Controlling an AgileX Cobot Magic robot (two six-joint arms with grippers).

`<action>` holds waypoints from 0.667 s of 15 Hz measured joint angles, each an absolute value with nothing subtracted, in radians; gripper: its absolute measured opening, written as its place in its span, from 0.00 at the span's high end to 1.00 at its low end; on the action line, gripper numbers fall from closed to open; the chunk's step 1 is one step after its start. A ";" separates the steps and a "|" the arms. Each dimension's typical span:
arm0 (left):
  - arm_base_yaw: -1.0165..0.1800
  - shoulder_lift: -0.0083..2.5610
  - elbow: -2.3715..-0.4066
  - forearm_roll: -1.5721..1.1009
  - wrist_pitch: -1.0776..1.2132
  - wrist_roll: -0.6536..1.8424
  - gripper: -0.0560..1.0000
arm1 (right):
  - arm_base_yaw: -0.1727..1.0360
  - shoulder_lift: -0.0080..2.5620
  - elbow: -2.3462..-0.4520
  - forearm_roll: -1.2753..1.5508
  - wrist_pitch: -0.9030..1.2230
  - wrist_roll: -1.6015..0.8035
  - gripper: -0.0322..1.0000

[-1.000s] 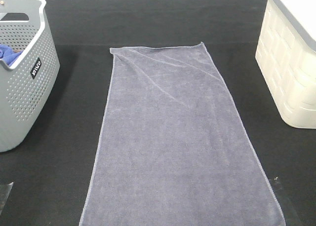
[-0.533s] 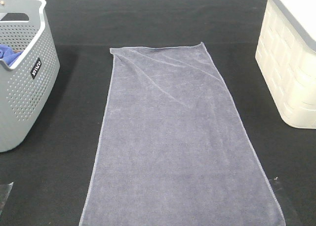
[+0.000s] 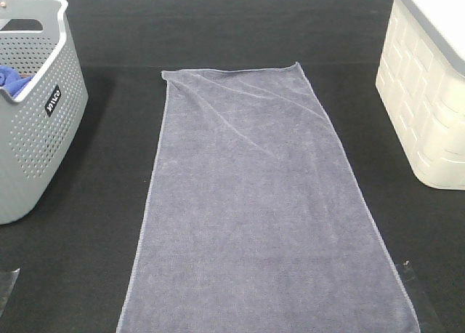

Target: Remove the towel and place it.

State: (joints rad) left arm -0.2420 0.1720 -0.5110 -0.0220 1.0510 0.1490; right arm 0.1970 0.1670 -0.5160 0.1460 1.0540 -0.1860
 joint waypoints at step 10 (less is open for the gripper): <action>-0.206 0.169 -0.511 -0.025 1.051 0.150 0.11 | 0.197 0.167 -0.513 0.148 1.069 -0.183 0.15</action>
State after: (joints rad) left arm -0.2060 0.1690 -0.5110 -0.0250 1.0510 0.1500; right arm 0.1970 0.1670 -0.5130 0.1480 1.0690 -0.1830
